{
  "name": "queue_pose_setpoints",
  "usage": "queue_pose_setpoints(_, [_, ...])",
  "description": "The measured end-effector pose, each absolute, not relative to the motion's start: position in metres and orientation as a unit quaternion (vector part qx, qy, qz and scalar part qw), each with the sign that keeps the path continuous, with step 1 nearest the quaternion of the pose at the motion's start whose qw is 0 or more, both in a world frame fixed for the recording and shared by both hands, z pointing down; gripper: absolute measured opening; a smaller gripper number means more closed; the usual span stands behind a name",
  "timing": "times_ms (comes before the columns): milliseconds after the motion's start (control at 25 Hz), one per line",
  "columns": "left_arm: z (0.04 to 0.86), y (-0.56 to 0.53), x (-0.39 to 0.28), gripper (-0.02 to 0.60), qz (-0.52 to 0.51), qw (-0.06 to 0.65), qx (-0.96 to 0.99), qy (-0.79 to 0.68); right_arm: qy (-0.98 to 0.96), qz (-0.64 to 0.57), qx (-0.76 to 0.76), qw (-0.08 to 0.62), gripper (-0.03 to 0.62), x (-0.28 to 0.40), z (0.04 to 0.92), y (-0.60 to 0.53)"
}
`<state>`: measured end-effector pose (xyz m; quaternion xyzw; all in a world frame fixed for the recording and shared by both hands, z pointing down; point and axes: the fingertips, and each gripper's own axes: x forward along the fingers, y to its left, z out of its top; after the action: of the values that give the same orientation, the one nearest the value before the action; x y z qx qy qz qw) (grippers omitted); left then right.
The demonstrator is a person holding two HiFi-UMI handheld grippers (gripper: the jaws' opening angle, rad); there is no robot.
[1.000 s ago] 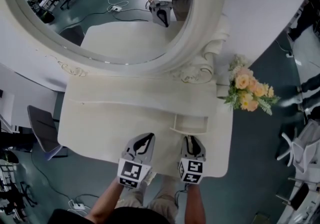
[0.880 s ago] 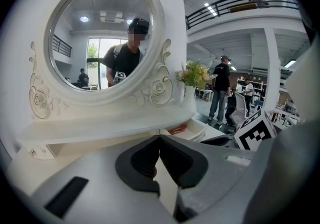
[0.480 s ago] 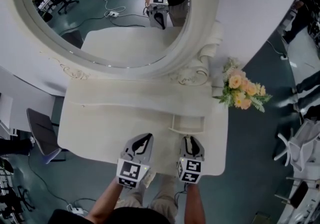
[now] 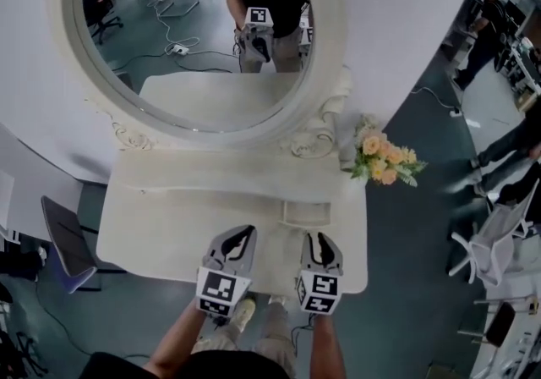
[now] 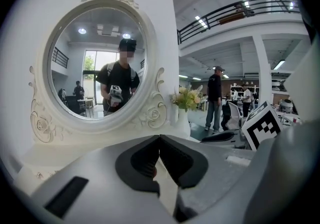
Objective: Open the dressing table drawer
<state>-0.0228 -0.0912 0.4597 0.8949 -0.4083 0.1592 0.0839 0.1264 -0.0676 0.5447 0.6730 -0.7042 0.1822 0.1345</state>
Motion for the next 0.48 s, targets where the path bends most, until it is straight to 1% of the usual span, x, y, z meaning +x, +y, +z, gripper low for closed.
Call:
queue_pose_setpoints(280, [0.412, -0.083, -0.026, 0.003, 0.124, 0.050, 0.909, -0.394, -0.707, 0.134, 0.687, 0.107, 0.094, 0.114, 0.477, -0.056])
queue_pose_setpoints(480, [0.395, -0.071, -0.035, 0.003, 0.113, 0.038, 0.915, -0.385, -0.704, 0.108, 0.694, 0.101, 0.086, 0.103, 0.444, -0.040])
